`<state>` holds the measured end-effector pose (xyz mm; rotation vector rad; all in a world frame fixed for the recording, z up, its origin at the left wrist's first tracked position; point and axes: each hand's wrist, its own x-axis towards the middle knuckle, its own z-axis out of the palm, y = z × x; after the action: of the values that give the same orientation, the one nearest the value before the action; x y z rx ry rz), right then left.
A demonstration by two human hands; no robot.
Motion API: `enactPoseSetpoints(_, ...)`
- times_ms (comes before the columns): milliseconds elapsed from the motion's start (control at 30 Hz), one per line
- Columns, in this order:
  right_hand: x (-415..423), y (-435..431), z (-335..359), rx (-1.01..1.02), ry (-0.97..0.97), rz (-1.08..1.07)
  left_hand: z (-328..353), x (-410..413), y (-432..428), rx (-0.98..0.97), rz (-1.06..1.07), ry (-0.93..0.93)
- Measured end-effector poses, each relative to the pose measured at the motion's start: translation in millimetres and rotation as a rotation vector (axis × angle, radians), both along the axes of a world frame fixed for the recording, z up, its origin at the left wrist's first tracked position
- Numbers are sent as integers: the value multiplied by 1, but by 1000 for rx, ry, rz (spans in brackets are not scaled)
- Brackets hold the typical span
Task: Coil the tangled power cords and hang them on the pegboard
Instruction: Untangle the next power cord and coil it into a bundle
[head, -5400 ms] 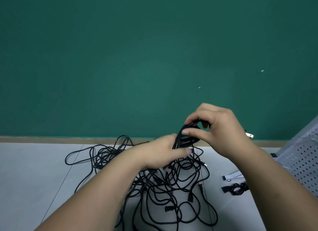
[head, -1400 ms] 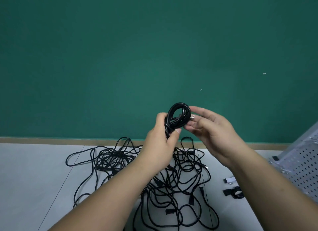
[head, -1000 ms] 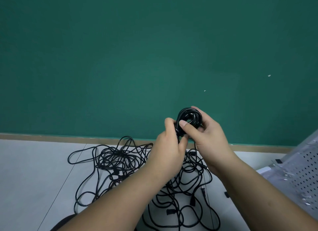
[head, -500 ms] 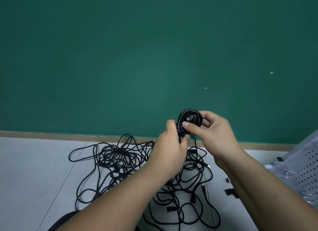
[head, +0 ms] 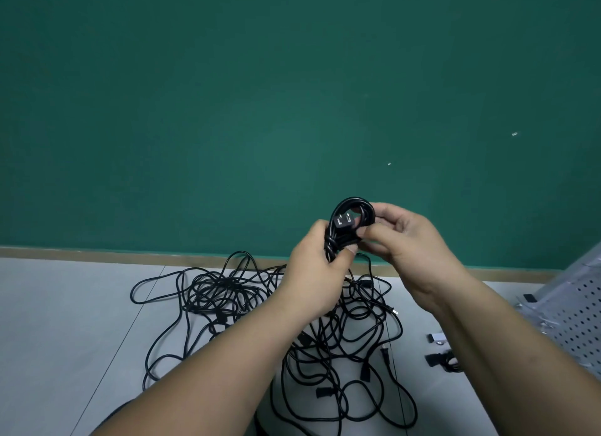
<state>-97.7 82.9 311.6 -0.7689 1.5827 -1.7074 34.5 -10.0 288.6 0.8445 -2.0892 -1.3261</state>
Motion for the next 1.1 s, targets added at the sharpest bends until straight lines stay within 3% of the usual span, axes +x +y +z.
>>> enactPoseSetpoints(267, 6, 2, 5, -29, 92, -32, 3, -1, -6, 21, -35, 55)
enactPoseSetpoints(533, 12, -3, 2, -117, 12, -16, 3, 2, -9, 147, -89, 120)
enactPoseSetpoints(767, 16, -3, 7, -101, 174, -5, 5, 1, -9, 98, -57, 181)
enactPoseSetpoints(967, 16, -5, 5, -148, 107, 16, 4, -2, -6, 35, -47, 70)
enactPoseSetpoints(1100, 16, -5, 2, -191, 94, -78, 11, 0, -9, -15, -123, 76)
